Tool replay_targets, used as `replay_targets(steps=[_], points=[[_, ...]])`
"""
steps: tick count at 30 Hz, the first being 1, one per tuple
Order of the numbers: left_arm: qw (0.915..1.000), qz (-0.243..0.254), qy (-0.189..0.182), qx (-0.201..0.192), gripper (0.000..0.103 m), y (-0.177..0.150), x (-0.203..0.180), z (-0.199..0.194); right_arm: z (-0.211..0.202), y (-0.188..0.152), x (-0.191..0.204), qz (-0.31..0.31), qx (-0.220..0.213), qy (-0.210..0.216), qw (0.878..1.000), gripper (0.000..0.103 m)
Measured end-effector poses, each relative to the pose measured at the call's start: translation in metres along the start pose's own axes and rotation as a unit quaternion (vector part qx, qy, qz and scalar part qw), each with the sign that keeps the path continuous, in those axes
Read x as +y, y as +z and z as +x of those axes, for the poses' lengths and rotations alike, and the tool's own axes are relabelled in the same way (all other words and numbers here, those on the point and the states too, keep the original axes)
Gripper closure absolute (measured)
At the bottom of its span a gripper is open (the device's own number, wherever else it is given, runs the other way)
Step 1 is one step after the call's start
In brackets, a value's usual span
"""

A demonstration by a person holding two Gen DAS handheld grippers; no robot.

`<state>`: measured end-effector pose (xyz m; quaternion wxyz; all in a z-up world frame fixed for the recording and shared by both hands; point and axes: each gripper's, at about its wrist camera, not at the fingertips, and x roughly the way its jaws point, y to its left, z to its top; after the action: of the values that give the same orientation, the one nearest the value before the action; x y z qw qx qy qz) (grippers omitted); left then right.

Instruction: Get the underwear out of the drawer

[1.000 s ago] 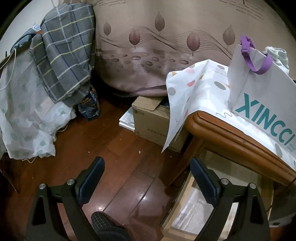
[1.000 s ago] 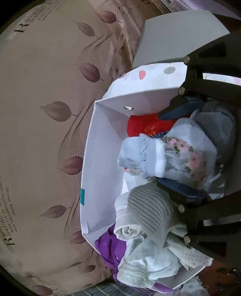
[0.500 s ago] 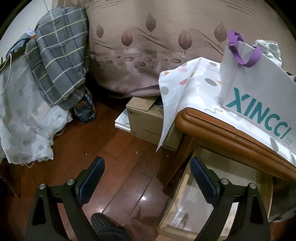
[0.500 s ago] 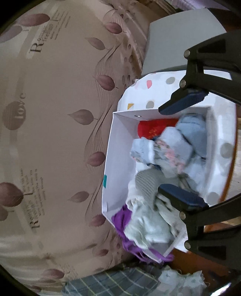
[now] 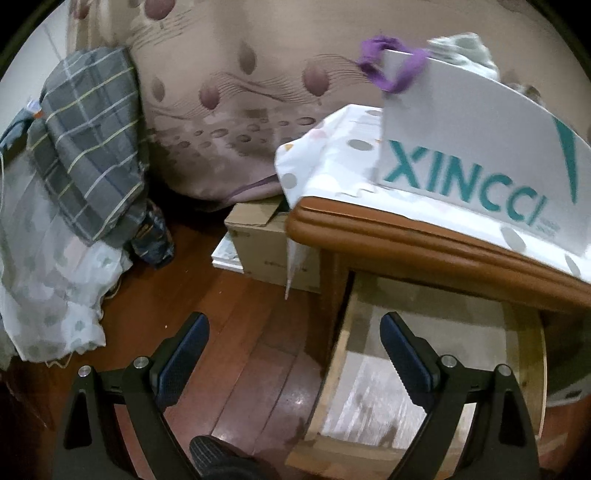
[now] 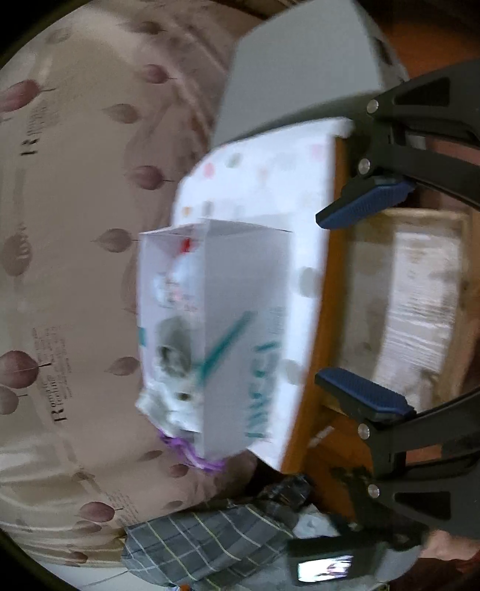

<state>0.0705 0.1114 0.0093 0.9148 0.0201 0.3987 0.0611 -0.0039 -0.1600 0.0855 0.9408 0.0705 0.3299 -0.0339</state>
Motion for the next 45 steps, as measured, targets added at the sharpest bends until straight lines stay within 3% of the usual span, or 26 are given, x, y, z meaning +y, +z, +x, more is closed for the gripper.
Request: replay_targets(steps=[5, 14, 30, 45], points=[[0.9998, 0.021, 0.000, -0.002, 0.011, -0.009, -0.013, -0.005, 0.007, -0.045, -0.003, 0.015, 0.027, -0.015, 0.999, 0.024], [0.9992, 0.034, -0.018, 0.009, 0.011, -0.031, -0.029, -0.012, 0.002, -0.079, -0.002, 0.010, 0.035, -0.038, 0.999, 0.024], [0.9974, 0.060, -0.033, 0.022, 0.011, -0.078, -0.041, -0.038, -0.004, -0.102, 0.001, 0.001, 0.050, -0.060, 0.997, 0.024], [0.9935, 0.062, -0.093, 0.025, 0.011, -0.074, -0.063, -0.046, 0.000, -0.110, -0.006, -0.005, 0.060, -0.076, 0.995, 0.024]])
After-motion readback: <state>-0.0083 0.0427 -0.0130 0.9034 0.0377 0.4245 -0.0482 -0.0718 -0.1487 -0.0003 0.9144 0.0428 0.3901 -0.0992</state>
